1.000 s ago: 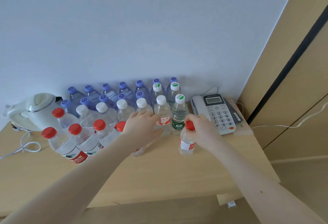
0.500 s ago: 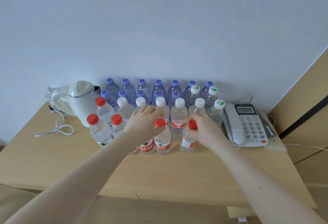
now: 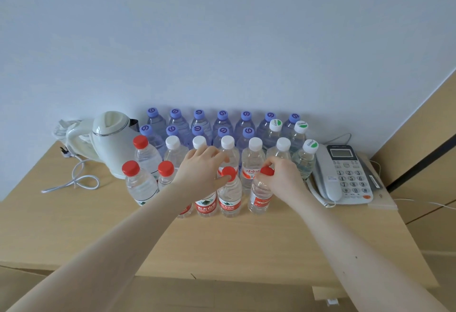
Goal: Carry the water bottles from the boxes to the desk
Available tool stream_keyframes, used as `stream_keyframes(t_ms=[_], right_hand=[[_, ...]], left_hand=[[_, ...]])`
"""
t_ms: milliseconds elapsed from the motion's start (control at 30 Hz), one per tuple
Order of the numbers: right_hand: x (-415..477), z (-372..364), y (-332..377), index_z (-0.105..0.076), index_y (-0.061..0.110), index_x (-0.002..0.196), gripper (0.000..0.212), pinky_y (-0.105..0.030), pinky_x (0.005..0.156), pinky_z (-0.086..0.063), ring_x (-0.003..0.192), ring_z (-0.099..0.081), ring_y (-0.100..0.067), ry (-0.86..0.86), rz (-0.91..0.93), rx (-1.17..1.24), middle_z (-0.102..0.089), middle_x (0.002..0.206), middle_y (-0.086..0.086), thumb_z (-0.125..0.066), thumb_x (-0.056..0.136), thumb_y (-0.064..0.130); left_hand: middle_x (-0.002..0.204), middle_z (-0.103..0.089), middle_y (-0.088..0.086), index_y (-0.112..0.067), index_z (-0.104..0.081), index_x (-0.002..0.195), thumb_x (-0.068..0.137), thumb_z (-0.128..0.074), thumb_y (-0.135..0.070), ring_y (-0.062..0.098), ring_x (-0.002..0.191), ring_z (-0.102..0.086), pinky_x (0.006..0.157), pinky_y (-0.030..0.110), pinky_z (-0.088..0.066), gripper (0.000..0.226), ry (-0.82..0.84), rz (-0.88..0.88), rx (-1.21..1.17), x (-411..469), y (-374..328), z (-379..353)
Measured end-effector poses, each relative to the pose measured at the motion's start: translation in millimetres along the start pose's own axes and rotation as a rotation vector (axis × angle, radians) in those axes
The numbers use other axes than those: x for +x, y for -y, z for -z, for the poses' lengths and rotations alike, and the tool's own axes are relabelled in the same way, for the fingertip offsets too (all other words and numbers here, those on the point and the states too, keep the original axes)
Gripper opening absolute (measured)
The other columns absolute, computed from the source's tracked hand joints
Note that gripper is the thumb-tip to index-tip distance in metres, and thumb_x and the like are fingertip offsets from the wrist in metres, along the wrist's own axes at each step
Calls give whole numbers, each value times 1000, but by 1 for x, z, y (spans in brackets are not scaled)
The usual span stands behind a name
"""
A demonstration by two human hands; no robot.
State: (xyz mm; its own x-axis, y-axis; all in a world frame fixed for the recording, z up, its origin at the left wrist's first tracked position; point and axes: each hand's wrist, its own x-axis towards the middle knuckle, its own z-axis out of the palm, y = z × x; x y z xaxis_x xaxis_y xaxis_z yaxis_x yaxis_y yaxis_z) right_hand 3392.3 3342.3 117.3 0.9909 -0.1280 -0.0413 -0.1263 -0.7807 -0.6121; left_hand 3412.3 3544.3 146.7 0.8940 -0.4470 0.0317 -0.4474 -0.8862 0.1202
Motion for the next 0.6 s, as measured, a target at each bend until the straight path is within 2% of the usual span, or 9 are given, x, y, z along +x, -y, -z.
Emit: stream_keyframes(t_ms=[67, 167, 367, 600], right_hand=[[2, -3, 3, -61, 16, 92, 26, -27, 64, -36, 84, -58, -20, -6, -19, -30, -65, 91, -3, -73, 83, 36], [5, -6, 9, -52, 16, 79, 34, -28, 53, -35, 74, -56, -20, -11, -49, -83, -63, 80, -1, -70, 83, 45], [10, -23, 7, -41, 16, 64, 47, -29, 47, -31, 60, -51, -21, 56, -99, -86, -50, 61, -1, -69, 82, 49], [15, -24, 5, -40, 15, 64, 45, -27, 48, -30, 60, -49, -21, 46, -98, -44, -48, 61, 0, -68, 85, 44]], left_hand=[[136, -46, -7, -30, -48, 132, 95, -48, -51, 15, 128, -38, 108, 32, -28, 42, 3, 4, -4, -1, 3, 0], [138, -46, -8, -30, -50, 129, 95, -48, -51, 15, 130, -37, 109, 32, -27, 40, -4, 12, -7, -2, 8, 0], [131, -48, -7, -28, -52, 127, 94, -48, -51, 16, 125, -40, 103, 30, -29, 40, -12, 9, 2, -6, 14, -2], [133, -46, -7, -28, -50, 130, 95, -47, -51, 16, 126, -38, 105, 31, -28, 42, 5, -11, 16, -7, 19, -3]])
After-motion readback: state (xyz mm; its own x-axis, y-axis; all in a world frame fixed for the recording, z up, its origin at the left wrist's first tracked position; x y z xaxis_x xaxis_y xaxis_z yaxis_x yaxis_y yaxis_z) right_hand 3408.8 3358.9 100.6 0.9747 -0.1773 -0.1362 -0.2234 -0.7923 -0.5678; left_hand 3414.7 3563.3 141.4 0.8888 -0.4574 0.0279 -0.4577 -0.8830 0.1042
